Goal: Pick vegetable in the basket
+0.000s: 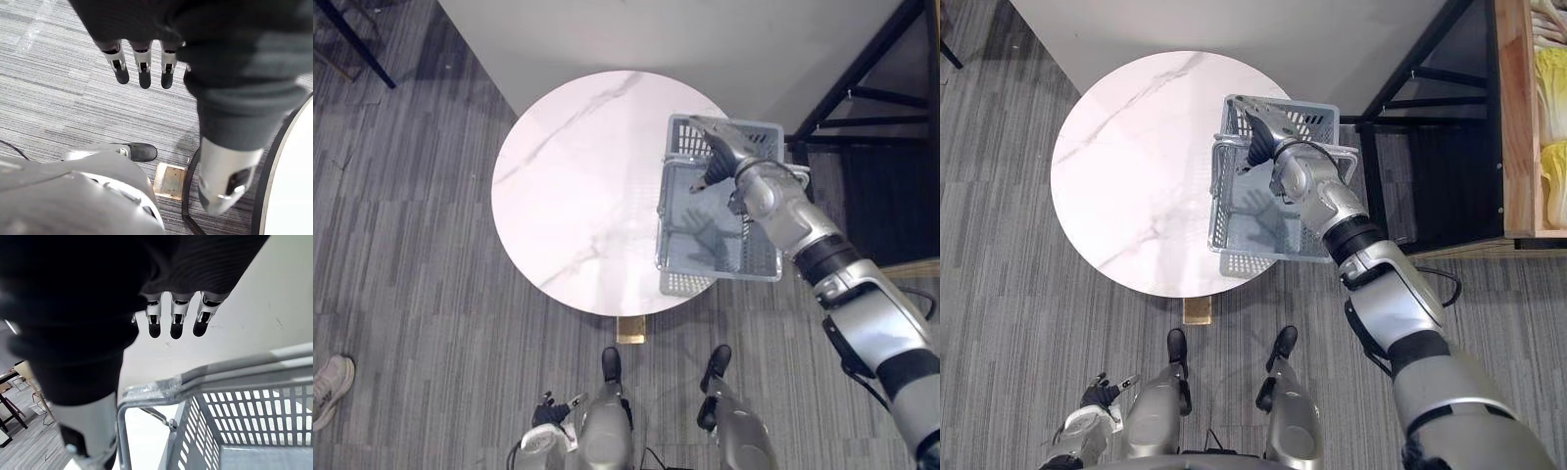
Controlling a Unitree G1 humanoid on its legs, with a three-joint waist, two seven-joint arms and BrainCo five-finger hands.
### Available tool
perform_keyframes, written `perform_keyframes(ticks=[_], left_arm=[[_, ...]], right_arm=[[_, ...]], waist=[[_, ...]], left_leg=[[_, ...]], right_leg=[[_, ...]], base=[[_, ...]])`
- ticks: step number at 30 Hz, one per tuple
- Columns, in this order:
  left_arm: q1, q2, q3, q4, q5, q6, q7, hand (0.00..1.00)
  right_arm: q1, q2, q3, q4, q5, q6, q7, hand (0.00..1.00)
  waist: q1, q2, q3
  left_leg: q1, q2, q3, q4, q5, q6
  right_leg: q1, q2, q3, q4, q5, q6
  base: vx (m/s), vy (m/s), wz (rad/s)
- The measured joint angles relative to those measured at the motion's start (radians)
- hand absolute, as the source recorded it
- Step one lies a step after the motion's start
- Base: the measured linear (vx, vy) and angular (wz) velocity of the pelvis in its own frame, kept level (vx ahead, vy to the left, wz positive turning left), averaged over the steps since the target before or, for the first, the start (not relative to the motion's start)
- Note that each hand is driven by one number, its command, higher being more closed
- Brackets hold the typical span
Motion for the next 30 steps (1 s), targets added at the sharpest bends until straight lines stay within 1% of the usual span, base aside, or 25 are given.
perform_keyframes(ticks=[6,7,8,12,14,19,24,30], left_arm=[[-0.004,0.008,-0.021,0.000,0.000,-0.001,0.003,0.00],[-0.004,0.014,-0.027,0.000,0.000,-0.002,0.005,0.00],[-0.004,0.019,-0.040,0.000,0.000,-0.002,0.007,0.00],[-0.007,0.026,-0.059,0.000,0.000,-0.007,0.007,0.00],[-0.009,0.028,-0.070,0.000,0.000,-0.017,0.007,0.00],[-0.011,0.028,-0.099,0.000,0.000,-0.020,0.008,0.00],[-0.011,0.028,-0.118,-0.002,0.000,-0.020,0.008,0.00],[-0.010,0.028,-0.121,-0.001,0.000,-0.020,0.007,0.00]], right_arm=[[0.008,-0.003,-0.018,0.118,0.000,-0.002,-0.004,0.00],[0.015,-0.004,-0.041,0.133,-0.003,-0.003,-0.017,0.00],[0.020,-0.010,-0.058,0.141,-0.010,-0.001,-0.023,1.00],[0.026,-0.039,-0.088,0.176,-0.038,-0.001,-0.047,1.00],[0.028,-0.062,-0.098,0.187,-0.047,-0.002,-0.052,1.00],[0.041,-0.076,-0.170,0.217,-0.076,-0.001,-0.083,1.00],[0.052,-0.103,-0.198,0.226,-0.089,-0.002,-0.087,1.00],[0.078,-0.101,-0.200,0.217,-0.117,-0.004,-0.087,1.00]], waist=[[0.001,0.000,0.000],[0.001,0.000,0.000],[0.000,0.000,0.000],[0.000,0.002,0.007],[0.000,0.005,0.019],[-0.001,0.008,0.024],[-0.001,0.016,0.028],[0.000,0.016,0.028]], left_leg=[[-0.007,0.000,-0.012,0.000,0.006,0.000],[-0.007,0.000,-0.013,0.000,0.006,0.000],[-0.007,0.000,-0.013,0.000,0.007,0.000],[-0.008,-0.001,-0.015,0.000,0.008,0.000],[-0.009,-0.001,-0.016,-0.001,0.010,0.000],[-0.009,-0.007,-0.021,-0.019,0.022,0.000],[-0.008,-0.026,-0.026,-0.028,0.026,0.006],[-0.006,-0.034,-0.028,-0.032,0.027,0.008]], right_leg=[[0.000,0.000,-0.009,0.001,0.000,0.000],[0.000,-0.001,-0.009,0.002,0.000,0.000],[0.000,-0.001,-0.009,0.002,0.000,0.000],[-0.001,-0.002,-0.009,0.002,0.000,0.000],[-0.001,-0.002,-0.009,0.002,0.000,0.000],[-0.006,-0.005,-0.017,0.002,0.000,0.000],[-0.005,-0.022,-0.022,0.002,0.001,0.001],[-0.003,-0.031,-0.024,0.002,0.002,0.003]], base=[[0.00,0.001,0.05],[0.00,0.000,0.00],[0.00,0.000,0.00],[0.00,0.000,0.00],[0.00,0.000,0.00],[0.03,0.010,0.04],[0.03,0.033,0.05],[0.01,0.013,0.02]])
